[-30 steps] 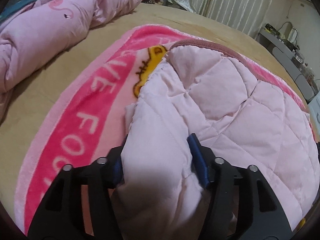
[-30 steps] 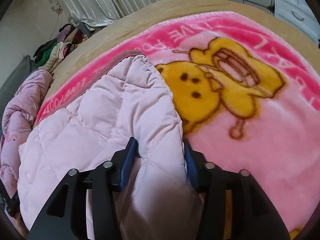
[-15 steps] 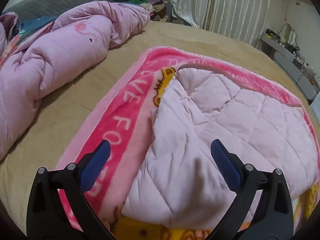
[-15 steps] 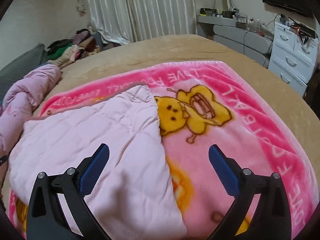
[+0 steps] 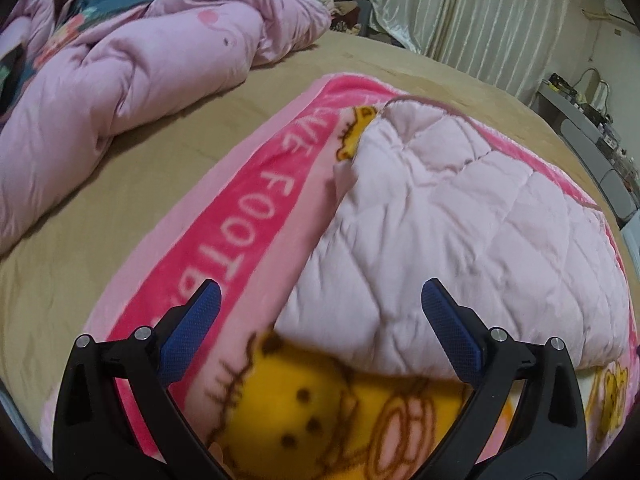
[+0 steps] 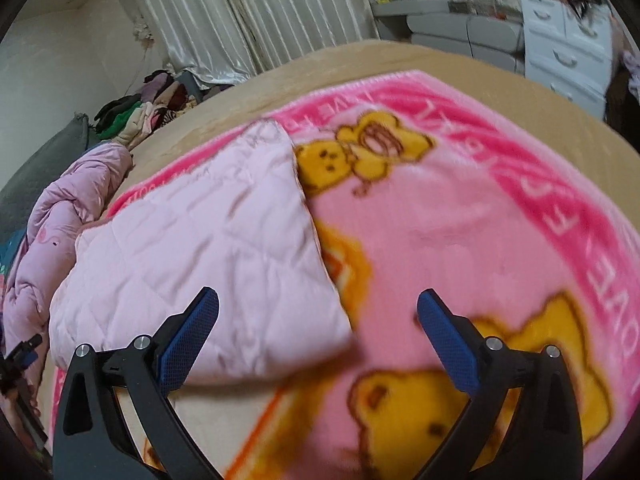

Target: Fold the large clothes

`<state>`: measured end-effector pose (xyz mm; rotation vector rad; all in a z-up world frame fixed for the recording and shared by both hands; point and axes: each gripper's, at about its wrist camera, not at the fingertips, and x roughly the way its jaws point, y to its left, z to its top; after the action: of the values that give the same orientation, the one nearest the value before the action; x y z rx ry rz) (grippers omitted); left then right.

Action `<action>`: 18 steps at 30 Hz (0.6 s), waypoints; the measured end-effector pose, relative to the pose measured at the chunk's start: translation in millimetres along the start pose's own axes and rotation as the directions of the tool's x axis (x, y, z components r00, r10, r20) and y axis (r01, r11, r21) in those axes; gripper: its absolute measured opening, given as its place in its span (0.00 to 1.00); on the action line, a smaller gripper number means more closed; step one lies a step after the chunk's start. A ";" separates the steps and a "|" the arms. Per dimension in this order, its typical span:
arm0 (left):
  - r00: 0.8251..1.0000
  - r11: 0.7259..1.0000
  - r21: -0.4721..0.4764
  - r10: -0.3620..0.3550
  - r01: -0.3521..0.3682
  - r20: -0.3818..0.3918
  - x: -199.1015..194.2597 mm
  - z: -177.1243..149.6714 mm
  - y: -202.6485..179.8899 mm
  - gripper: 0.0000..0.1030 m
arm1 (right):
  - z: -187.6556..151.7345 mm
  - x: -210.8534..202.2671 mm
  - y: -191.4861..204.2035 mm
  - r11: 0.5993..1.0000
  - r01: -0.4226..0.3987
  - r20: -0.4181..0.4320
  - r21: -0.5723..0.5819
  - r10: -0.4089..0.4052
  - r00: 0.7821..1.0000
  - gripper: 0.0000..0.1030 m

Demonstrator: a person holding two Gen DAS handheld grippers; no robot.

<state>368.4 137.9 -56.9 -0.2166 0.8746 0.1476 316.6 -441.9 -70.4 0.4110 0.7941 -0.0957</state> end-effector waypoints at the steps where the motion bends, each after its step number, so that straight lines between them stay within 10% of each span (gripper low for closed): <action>1: 1.000 1.000 -0.002 -0.001 0.001 -0.007 0.6 -3.1 0.2 0.91 | -5.2 1.2 -2.0 1.000 -0.004 -0.008 0.009 0.004 1.000 0.96; 18: 0.977 0.951 -0.256 -0.199 0.173 -0.081 27.0 -35.0 -3.5 0.91 | -29.1 52.9 10.8 0.936 -0.225 -0.095 0.272 0.259 0.961 0.96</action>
<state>360.3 127.0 -99.1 -0.5439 0.9359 0.0687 336.7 -416.9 -122.7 0.7671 0.8552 0.0598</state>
